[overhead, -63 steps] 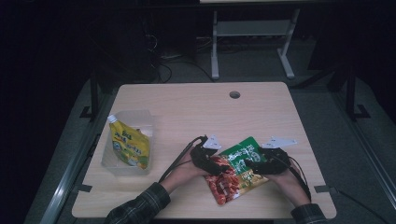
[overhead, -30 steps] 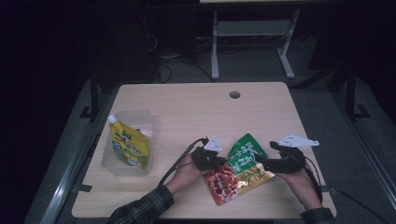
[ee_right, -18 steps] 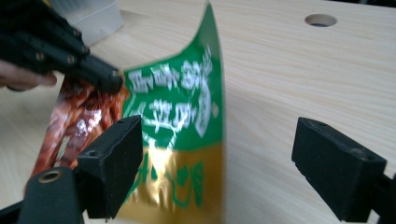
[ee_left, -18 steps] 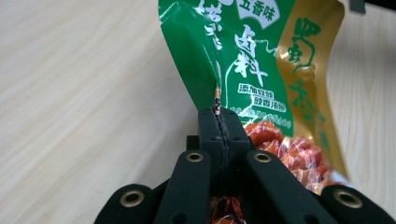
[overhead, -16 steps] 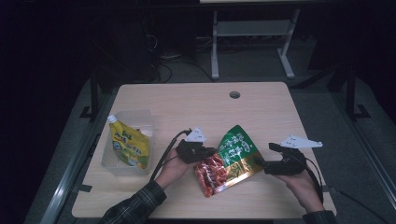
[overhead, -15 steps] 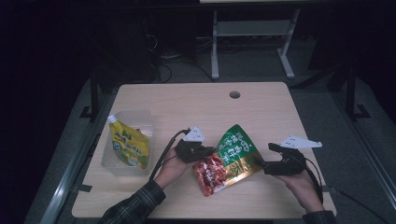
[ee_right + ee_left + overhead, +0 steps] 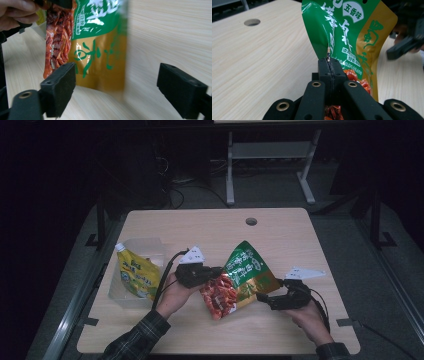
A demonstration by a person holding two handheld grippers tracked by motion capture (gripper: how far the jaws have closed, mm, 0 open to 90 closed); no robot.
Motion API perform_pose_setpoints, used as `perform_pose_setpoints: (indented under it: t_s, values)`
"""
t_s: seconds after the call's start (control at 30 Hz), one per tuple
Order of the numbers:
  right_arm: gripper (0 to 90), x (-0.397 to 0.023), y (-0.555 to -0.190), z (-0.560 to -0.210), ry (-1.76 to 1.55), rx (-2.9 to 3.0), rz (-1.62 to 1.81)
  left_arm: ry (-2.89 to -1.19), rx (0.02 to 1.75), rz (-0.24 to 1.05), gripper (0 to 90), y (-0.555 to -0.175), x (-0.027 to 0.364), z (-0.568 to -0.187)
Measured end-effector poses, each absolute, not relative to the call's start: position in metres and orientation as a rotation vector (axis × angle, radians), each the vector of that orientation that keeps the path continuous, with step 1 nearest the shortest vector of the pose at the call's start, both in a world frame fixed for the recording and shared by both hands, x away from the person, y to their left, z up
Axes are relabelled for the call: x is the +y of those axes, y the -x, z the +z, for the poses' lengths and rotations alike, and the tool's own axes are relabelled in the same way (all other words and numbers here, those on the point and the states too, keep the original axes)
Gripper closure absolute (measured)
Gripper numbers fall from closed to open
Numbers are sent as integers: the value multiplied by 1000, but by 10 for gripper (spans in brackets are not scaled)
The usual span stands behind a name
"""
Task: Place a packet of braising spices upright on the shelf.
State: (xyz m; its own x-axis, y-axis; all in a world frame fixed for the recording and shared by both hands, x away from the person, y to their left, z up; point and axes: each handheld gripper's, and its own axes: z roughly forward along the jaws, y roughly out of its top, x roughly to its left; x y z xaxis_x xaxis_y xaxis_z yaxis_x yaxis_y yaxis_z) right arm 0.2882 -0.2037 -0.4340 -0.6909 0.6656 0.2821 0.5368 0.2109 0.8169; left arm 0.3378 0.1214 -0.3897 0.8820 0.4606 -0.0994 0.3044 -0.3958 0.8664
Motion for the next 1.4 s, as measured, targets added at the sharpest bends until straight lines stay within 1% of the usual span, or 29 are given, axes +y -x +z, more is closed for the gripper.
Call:
perform_pose_setpoints:
  t_s: [0.1, 0.2, 0.23, 0.33, 0.37, 0.4, 0.5, 0.53, 0.67, 0.77, 0.87, 0.9, 0.97, 1.0, 1.03, 1.1, 1.23, 1.4]
  values:
    - [204, -195, -291, -436, -1154, 2333, 1540, -1991, 554, 184, 900, -336, 122, -387]
    - [299, -188, -294, -439, -1146, 2316, 1586, -1981, 554, 183, 900, -335, 122, -385]
    - [349, -187, -294, -439, -1138, 2316, 1599, -1980, 557, 183, 900, -335, 121, -385]
    - [568, -186, -296, -439, -1116, 2318, 1663, -1985, 557, 190, 900, -334, 121, -385]
    - [614, -185, -296, -439, -1110, 2321, 1674, -1987, 559, 186, 900, -333, 121, -386]
    - [698, -185, -296, -439, -1091, 2328, 1677, -1989, 558, 191, 899, -333, 121, -387]
    - [815, -184, -297, -437, -1070, 2341, 1676, -1992, 565, 197, 899, -333, 122, -389]
    - [840, -184, -297, -436, -1062, 2346, 1680, -1988, 563, 203, 898, -333, 122, -389]
    - [891, -183, -300, -433, -1027, 2364, 1677, -1988, 566, 206, 896, -332, 124, -390]
    - [897, -182, -302, -430, -1001, 2381, 1671, -1998, 575, 209, 891, -331, 125, -391]
    - [899, -182, -304, -428, -993, 2397, 1663, -2021, 579, 265, 866, -329, 125, -392]
    - [900, -184, -305, -427, -985, 2398, 1663, -2034, 583, 295, 844, -328, 126, -392]
    - [900, -185, -306, -423, -977, 2403, 1653, -2029, 605, 310, 790, -329, 128, -392]
    - [900, -187, -306, -422, -968, 2403, 1663, -2024, 608, 298, 744, -329, 129, -391]
    - [900, -187, -306, -421, -958, 2404, 1664, -2017, 613, 278, 724, -329, 130, -391]
    - [900, -187, -306, -417, -937, 2404, 1668, -2029, 613, 288, 639, -327, 130, -391]
    - [900, -183, -307, -408, -910, 2410, 1639, -2040, 601, 264, 497, -318, 127, -391]
    - [900, -177, -310, -399, -889, 2421, 1629, -2059, 590, 211, 373, -304, 127, -398]
